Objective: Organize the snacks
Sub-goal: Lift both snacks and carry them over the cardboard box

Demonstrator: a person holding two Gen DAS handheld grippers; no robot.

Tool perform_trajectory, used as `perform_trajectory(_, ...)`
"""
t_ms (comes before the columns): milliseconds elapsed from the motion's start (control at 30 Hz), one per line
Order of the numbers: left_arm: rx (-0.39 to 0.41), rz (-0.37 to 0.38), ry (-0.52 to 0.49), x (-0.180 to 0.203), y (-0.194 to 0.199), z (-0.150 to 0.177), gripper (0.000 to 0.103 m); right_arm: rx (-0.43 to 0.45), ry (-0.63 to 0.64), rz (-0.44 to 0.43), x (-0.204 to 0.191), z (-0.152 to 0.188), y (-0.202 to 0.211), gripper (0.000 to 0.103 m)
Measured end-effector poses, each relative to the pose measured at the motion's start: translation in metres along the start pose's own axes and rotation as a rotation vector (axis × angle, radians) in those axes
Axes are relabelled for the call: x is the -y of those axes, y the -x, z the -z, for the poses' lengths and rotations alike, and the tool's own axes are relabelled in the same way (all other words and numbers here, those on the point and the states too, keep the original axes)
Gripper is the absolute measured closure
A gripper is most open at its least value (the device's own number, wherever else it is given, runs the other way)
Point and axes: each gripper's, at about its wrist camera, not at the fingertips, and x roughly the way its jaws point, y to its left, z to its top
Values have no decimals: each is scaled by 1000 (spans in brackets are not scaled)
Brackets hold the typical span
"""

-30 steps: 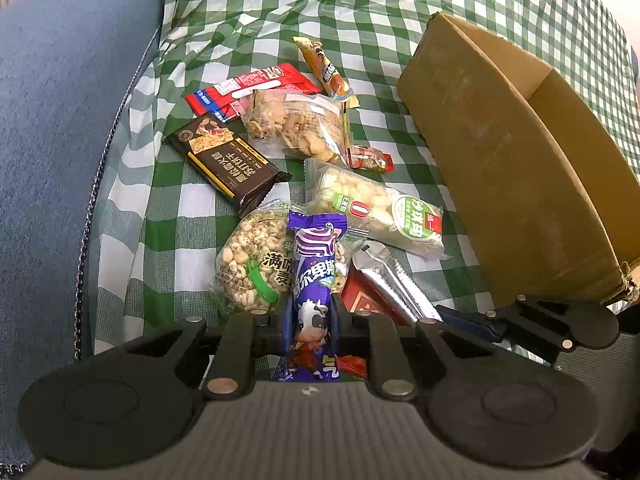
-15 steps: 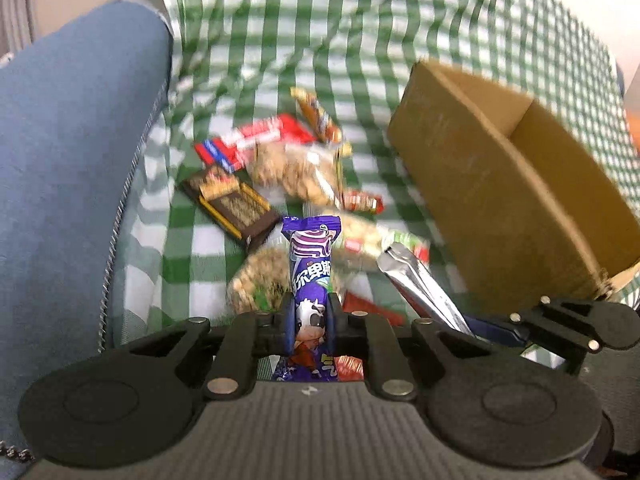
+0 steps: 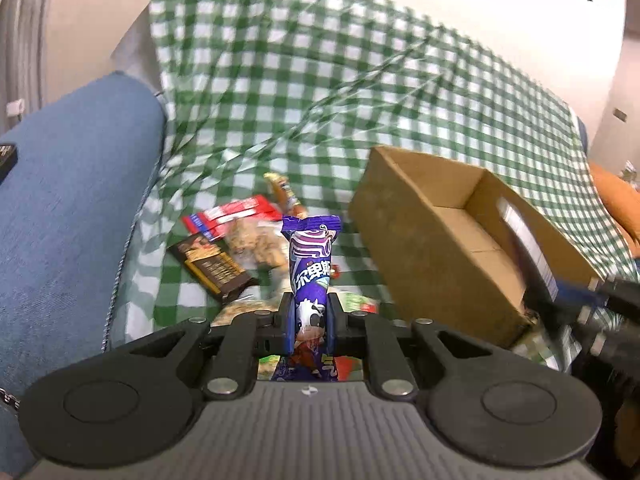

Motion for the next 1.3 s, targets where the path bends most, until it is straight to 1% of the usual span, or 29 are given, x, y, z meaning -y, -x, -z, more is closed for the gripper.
perform_trajectory(167,35,14,-87,28,15,11,87,72,-114,92,28,-17,35,81)
perform_trajectory(333,73,44,-136,55,27,25,87,124,-225,157,57,-29,63,81)
perform_trajectory(433,94,80,-152,72,33,34,87,128,-243,167,71,-28,66,81)
perform_trajectory(500,98,102,-160,83,34,40,87,115,-252,178,78,-19,62,81)
perform_trajectory(567,105,110,-191,93,35,44,87,93,-282,188,87,-9,58,81)
perform_trajectory(633,108,111,-222,98,34,47,87,81,-325,189,94,0,52,81)
perform_trajectory(700,101,100,-246,100,30,48,87,104,-311,188,96,1,50,81)
perform_trajectory(867,64,63,-264,97,17,47,87,104,-287,179,100,10,40,81)
perform_trajectory(1000,56,20,-260,95,11,45,87,96,-286,166,108,13,32,81)
perform_trajectory(1133,31,24,-254,97,9,40,87,105,-287,150,114,15,30,81)
perform_trajectory(1300,7,24,-210,101,11,34,87,122,-305,124,132,17,28,81)
